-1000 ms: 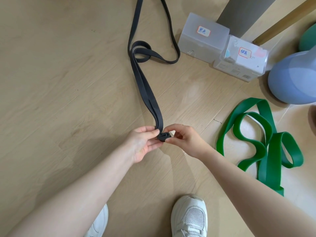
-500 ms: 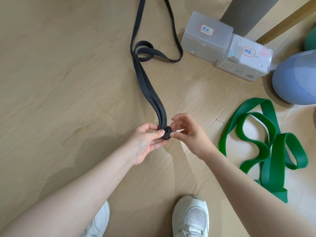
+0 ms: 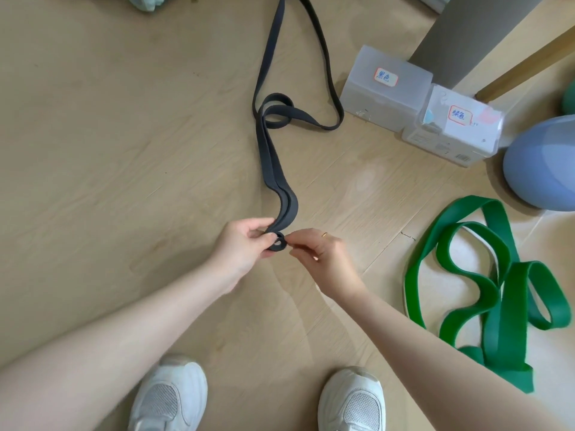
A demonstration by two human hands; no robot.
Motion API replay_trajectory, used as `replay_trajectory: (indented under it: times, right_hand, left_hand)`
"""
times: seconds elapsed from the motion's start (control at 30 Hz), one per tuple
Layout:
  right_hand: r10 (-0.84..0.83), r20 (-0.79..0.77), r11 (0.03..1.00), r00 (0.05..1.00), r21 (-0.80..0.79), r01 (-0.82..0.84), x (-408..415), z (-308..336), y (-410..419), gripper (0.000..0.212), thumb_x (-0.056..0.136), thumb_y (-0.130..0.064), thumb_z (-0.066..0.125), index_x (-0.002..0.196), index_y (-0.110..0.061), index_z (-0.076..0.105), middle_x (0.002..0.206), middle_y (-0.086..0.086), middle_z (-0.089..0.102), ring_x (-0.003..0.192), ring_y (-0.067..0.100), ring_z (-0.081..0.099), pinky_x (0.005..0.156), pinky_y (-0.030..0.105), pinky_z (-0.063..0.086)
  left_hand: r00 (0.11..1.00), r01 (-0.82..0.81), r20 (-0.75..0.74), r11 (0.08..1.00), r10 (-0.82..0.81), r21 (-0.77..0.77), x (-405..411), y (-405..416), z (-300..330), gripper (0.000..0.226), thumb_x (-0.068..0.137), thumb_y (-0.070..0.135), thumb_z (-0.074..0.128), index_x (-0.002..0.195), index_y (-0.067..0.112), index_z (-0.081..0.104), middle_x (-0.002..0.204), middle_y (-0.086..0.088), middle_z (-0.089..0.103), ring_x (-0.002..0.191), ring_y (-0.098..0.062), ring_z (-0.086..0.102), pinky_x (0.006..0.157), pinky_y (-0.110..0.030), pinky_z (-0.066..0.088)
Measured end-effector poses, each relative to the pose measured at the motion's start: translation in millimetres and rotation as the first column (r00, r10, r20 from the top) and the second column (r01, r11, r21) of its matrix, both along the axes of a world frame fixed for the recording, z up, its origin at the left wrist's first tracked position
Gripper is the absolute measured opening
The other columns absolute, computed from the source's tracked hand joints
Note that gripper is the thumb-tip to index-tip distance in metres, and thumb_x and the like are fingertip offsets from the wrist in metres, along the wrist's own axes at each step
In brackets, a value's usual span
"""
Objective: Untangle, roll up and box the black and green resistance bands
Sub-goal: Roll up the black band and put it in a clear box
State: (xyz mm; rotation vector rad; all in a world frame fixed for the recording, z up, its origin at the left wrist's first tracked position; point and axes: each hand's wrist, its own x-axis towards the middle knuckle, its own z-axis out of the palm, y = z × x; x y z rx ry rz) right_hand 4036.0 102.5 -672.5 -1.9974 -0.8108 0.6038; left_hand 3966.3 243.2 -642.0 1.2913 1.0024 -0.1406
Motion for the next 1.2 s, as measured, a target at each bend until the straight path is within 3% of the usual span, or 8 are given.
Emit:
replay_trajectory:
  times: [0.17, 0.33, 0.43, 0.5, 0.63, 0.8, 1.07, 1.2]
  right_hand:
    - [0.054, 0.316, 0.999, 0.947, -0.013, -0.053, 16, 23, 35, 0.021, 0.076, -0.009, 0.065, 0.097, -0.007, 0.065, 0.107, 0.007, 0.061, 0.094, 0.03, 0.059, 0.078, 0.036, 0.05]
    - [0.247, 0.551, 0.969, 0.797, -0.146, -0.2, 31, 48, 59, 0.054, 0.069, -0.006, 0.073, 0.119, -0.009, 0.052, 0.122, 0.008, 0.061, 0.121, 0.029, 0.052, 0.103, 0.043, 0.036]
    - [0.211, 0.689, 0.976, 0.694, -0.107, -0.191, 36, 66, 70, 0.029, 0.079, -0.011, 0.063, 0.107, -0.007, 0.061, 0.099, 0.008, 0.069, 0.108, 0.027, 0.062, 0.103, 0.042, 0.036]
    - [0.174, 0.723, 0.983, 0.669, -0.089, -0.161, 41, 76, 78, 0.019, 0.085, -0.018, 0.053, 0.091, -0.006, 0.066, 0.079, 0.007, 0.066, 0.081, 0.028, 0.066, 0.086, 0.038, 0.049]
    - [0.102, 0.612, 0.991, 0.784, -0.129, -0.028, 37, 78, 77, 0.021, 0.083, -0.023, 0.051, 0.08, -0.006, 0.063, 0.066, 0.006, 0.06, 0.056, 0.028, 0.057, 0.046, 0.028, 0.043]
    - [-0.051, 0.279, 0.988, 0.959, -0.125, 0.089, 29, 58, 47, 0.012, 0.089, -0.007, 0.054, 0.098, -0.003, 0.061, 0.082, 0.009, 0.064, 0.07, 0.026, 0.055, 0.059, 0.033, 0.044]
    - [-0.16, 0.013, 0.977, 0.987, -0.14, 0.161, 12, 46, 38, 0.032, 0.092, -0.009, 0.05, 0.124, -0.011, 0.052, 0.101, 0.0, 0.065, 0.091, 0.016, 0.057, 0.068, 0.01, 0.036]
    - [-0.296, -0.355, 0.953, 0.887, -0.05, 0.298, 13, 50, 44, 0.024, 0.092, -0.015, 0.053, 0.116, -0.017, 0.056, 0.105, -0.008, 0.064, 0.096, 0.008, 0.059, 0.082, 0.015, 0.045]
  left_hand:
    - [0.956, 0.294, -0.056, 0.921, -0.289, 0.258, 5, 38, 28, 0.029, 0.089, 0.002, 0.056, 0.111, 0.016, 0.067, 0.096, -0.006, 0.072, 0.09, -0.023, 0.069, 0.086, -0.034, 0.054]
    - [0.9, 0.425, -0.14, 0.764, -0.413, 0.486, 15, 65, 65, 0.03, 0.088, 0.006, 0.057, 0.111, 0.021, 0.069, 0.098, -0.005, 0.072, 0.087, -0.023, 0.069, 0.087, -0.038, 0.053]
    - [0.89, 0.437, -0.12, 0.748, -0.44, 0.499, 15, 72, 82, 0.029, 0.088, 0.005, 0.057, 0.108, 0.021, 0.07, 0.098, -0.003, 0.072, 0.088, -0.022, 0.068, 0.089, -0.036, 0.052]
    - [0.925, 0.353, -0.022, 0.839, -0.378, 0.414, 16, 71, 86, 0.028, 0.088, 0.004, 0.056, 0.105, 0.021, 0.071, 0.095, -0.003, 0.072, 0.087, -0.022, 0.069, 0.089, -0.038, 0.053]
    - [0.984, 0.121, 0.099, 0.964, -0.148, 0.235, 21, 63, 75, 0.024, 0.089, 0.0, 0.056, 0.101, 0.016, 0.069, 0.094, -0.006, 0.07, 0.088, -0.024, 0.067, 0.084, -0.031, 0.054]
    - [0.992, 0.003, 0.125, 1.0, -0.006, 0.026, 27, 31, 51, 0.02, 0.09, -0.003, 0.053, 0.103, 0.005, 0.066, 0.089, -0.006, 0.067, 0.086, -0.02, 0.065, 0.078, -0.028, 0.056]
    - [0.963, -0.238, 0.111, 0.967, 0.247, -0.087, 33, 9, 31, 0.024, 0.09, -0.004, 0.052, 0.11, 0.001, 0.063, 0.089, -0.006, 0.066, 0.08, -0.014, 0.066, 0.075, -0.024, 0.055]
    - [0.935, -0.301, 0.159, 0.947, 0.317, -0.116, 32, 6, 30, 0.026, 0.091, -0.004, 0.05, 0.114, 0.003, 0.062, 0.092, -0.004, 0.066, 0.083, -0.012, 0.066, 0.076, -0.021, 0.056]
